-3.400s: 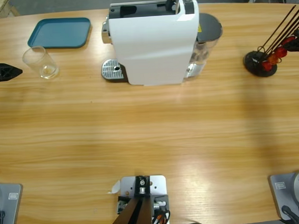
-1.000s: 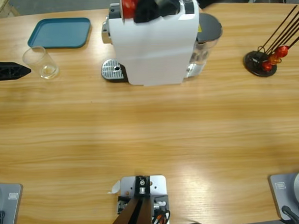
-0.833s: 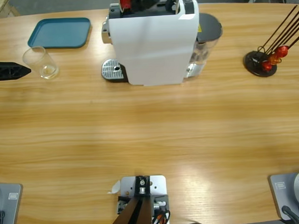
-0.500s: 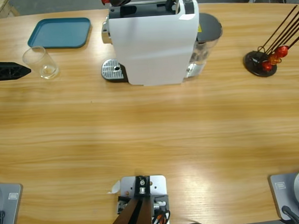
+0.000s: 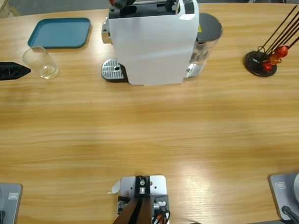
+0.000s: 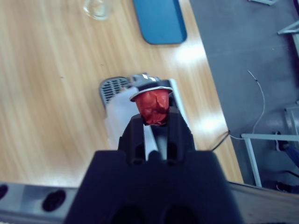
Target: Pour coffee
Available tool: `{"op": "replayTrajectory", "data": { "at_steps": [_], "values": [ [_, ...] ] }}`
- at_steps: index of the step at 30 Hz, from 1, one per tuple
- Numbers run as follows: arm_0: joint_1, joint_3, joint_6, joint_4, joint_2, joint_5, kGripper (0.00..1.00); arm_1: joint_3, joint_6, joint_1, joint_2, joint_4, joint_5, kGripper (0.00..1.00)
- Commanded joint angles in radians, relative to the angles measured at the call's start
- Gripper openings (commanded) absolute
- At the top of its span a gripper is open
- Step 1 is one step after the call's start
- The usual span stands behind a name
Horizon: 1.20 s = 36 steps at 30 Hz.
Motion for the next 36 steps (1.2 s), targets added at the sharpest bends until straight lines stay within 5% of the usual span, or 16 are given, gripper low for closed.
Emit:
{"op": "replayTrajectory", "data": {
  "at_steps": [1,36],
  "values": [
    [-0.009,0.030,-0.003,-0.007,-0.010,-0.010,0.821,-0.035,-0.030,-0.034,0.068,-0.009,-0.009,0.000],
    [-0.009,0.035,-0.005,-0.007,-0.032,-0.009,0.821,0.042,0.004,-0.045,0.115,-0.030,0.024,0.000]
  ]
}}
